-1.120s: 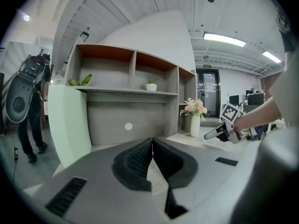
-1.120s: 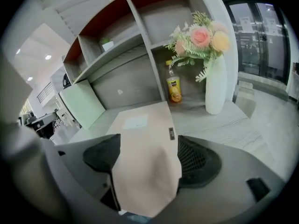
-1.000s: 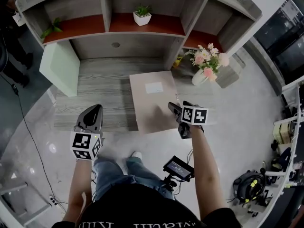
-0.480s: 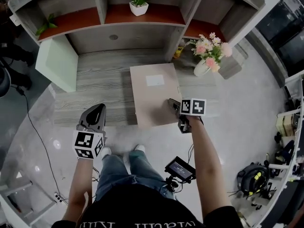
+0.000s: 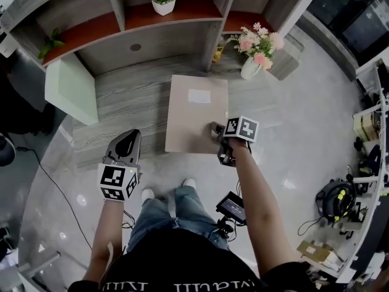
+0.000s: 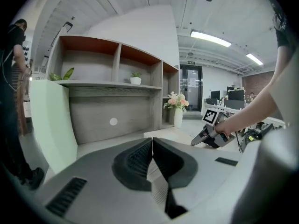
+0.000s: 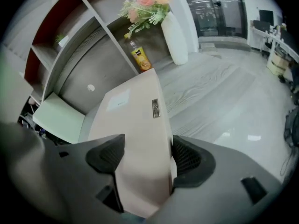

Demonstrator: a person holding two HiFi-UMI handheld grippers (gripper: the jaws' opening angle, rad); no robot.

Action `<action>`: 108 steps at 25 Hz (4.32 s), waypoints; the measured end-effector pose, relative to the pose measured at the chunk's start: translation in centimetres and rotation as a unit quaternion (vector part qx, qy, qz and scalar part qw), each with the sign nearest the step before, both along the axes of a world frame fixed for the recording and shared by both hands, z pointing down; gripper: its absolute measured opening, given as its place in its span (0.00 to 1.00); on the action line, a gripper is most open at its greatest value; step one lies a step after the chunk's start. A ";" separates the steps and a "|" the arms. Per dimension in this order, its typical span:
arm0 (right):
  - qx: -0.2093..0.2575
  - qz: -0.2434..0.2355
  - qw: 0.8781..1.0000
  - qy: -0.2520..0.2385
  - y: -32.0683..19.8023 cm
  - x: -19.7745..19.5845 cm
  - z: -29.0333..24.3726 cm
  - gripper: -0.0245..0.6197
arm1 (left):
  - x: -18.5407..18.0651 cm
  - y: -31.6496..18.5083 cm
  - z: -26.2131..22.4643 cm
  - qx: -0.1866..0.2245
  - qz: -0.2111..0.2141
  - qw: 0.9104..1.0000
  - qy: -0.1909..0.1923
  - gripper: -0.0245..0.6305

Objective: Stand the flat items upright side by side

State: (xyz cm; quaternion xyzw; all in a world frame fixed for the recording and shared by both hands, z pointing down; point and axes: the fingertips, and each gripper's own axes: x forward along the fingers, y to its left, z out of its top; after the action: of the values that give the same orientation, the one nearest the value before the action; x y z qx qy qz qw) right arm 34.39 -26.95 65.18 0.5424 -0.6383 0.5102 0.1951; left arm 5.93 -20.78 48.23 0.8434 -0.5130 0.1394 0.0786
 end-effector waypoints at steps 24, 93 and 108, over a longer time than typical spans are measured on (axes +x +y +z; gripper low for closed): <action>0.046 0.191 0.947 -0.252 8.2 -10.2 0.4 0.60 | -1.6 2.0 -0.7 -0.003 0.081 0.997 -0.004 0.06; 0.375 -0.083 0.910 0.158 5.4 -23.3 -15.1 0.51 | -16.7 6.6 -4.0 0.054 -0.023 0.998 0.012 0.06; 0.299 -0.155 0.929 0.153 5.6 -25.6 -11.4 0.56 | -19.6 6.8 -4.1 0.056 -0.049 0.997 0.014 0.06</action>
State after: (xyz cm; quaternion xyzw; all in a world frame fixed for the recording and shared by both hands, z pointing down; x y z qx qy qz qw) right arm 8.75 -21.34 53.77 0.5414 -0.7998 0.1697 0.1959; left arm -13.69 -13.93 44.16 0.8220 -0.5598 0.0942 0.0453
